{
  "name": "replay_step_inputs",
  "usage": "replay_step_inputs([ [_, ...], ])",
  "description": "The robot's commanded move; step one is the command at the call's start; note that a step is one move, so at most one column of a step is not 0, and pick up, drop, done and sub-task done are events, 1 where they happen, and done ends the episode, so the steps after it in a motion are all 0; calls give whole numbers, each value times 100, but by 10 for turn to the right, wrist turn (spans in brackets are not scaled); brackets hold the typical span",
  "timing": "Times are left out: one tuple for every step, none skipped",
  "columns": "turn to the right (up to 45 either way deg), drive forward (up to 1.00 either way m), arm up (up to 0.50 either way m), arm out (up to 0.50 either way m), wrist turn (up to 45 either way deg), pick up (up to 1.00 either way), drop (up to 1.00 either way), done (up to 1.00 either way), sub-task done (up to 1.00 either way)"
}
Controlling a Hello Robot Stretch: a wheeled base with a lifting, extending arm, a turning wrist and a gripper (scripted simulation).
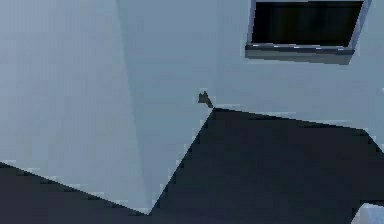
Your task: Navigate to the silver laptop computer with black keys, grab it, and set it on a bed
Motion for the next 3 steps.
replay_step_inputs([
  [0, 0, 0, 22, 0, 0, 0, 0, 0],
  [0, 0, 0, 0, 450, 0, 0, 0, 0],
  [0, 0, 0, 0, 450, 0, 0, 0, 0],
])
